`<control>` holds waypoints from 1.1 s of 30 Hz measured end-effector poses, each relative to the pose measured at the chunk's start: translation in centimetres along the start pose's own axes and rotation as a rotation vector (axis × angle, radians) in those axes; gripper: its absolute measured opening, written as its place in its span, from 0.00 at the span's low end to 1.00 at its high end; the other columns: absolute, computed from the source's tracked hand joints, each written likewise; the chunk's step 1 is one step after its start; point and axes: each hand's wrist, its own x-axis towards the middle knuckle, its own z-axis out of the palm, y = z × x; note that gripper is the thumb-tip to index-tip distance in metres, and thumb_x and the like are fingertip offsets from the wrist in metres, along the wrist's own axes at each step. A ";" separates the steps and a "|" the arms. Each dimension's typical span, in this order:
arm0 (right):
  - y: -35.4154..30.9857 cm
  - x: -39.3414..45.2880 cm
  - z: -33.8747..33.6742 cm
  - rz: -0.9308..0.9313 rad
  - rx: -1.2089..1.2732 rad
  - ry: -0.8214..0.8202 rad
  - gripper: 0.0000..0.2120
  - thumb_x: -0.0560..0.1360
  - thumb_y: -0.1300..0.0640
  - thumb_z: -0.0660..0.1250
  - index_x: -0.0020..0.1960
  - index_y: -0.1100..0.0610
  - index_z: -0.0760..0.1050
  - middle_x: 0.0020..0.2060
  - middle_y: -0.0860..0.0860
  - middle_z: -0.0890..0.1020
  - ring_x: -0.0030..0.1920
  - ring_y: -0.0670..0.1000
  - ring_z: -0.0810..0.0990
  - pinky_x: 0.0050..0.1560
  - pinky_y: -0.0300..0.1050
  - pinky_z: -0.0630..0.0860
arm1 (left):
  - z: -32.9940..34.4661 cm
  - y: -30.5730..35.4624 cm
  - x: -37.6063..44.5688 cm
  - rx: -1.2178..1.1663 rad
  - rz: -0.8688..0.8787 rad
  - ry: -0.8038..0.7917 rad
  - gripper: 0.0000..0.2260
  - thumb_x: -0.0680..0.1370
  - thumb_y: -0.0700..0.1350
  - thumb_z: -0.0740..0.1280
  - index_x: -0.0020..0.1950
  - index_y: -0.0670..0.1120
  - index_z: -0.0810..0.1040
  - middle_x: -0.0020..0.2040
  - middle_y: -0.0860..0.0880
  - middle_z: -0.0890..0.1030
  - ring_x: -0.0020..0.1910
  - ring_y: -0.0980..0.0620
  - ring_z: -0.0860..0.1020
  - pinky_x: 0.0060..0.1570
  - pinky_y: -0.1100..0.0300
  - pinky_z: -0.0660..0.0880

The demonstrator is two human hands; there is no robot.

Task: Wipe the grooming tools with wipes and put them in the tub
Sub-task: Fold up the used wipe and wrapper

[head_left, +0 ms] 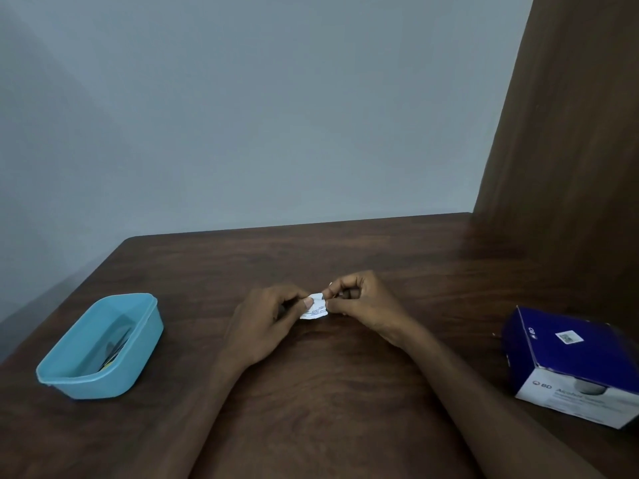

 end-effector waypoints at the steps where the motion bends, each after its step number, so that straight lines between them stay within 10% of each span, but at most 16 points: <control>1: 0.1 0.0 0.1 -0.016 -0.016 0.007 0.05 0.66 0.53 0.78 0.42 0.48 0.88 0.44 0.61 0.87 0.41 0.51 0.80 0.47 0.50 0.77 | 0.0 0.1 0.0 -0.015 0.000 0.003 0.07 0.85 0.55 0.67 0.49 0.62 0.82 0.43 0.62 0.83 0.42 0.60 0.81 0.39 0.59 0.76; 11: 0.1 0.0 0.5 -0.057 -0.210 0.016 0.03 0.69 0.57 0.79 0.40 0.50 0.87 0.31 0.50 0.83 0.31 0.41 0.75 0.36 0.41 0.72 | 0.1 0.1 0.1 0.021 0.059 -0.007 0.08 0.86 0.53 0.65 0.49 0.59 0.81 0.41 0.61 0.79 0.41 0.61 0.78 0.39 0.57 0.72; 17: 0.0 0.1 0.6 -0.051 -0.175 0.053 0.05 0.72 0.56 0.74 0.37 0.50 0.86 0.30 0.47 0.82 0.33 0.41 0.75 0.38 0.43 0.71 | -0.3 0.6 -0.1 -0.076 0.077 -0.064 0.15 0.85 0.60 0.65 0.72 0.66 0.76 0.55 0.59 0.83 0.52 0.58 0.81 0.48 0.54 0.79; 26: -0.5 0.3 0.3 0.015 -0.211 0.005 0.04 0.67 0.52 0.78 0.42 0.48 0.88 0.29 0.47 0.78 0.32 0.43 0.72 0.36 0.44 0.69 | -0.1 0.6 0.0 -0.001 0.164 -0.086 0.23 0.81 0.59 0.72 0.76 0.59 0.76 0.51 0.58 0.79 0.50 0.57 0.79 0.50 0.51 0.78; 33: -0.6 0.0 0.4 -0.010 -0.223 0.046 0.02 0.63 0.49 0.77 0.35 0.44 0.85 0.27 0.45 0.76 0.30 0.42 0.71 0.36 0.44 0.69 | -0.1 1.0 0.1 -0.028 0.194 -0.065 0.21 0.81 0.53 0.75 0.74 0.55 0.79 0.51 0.61 0.80 0.50 0.62 0.79 0.48 0.67 0.74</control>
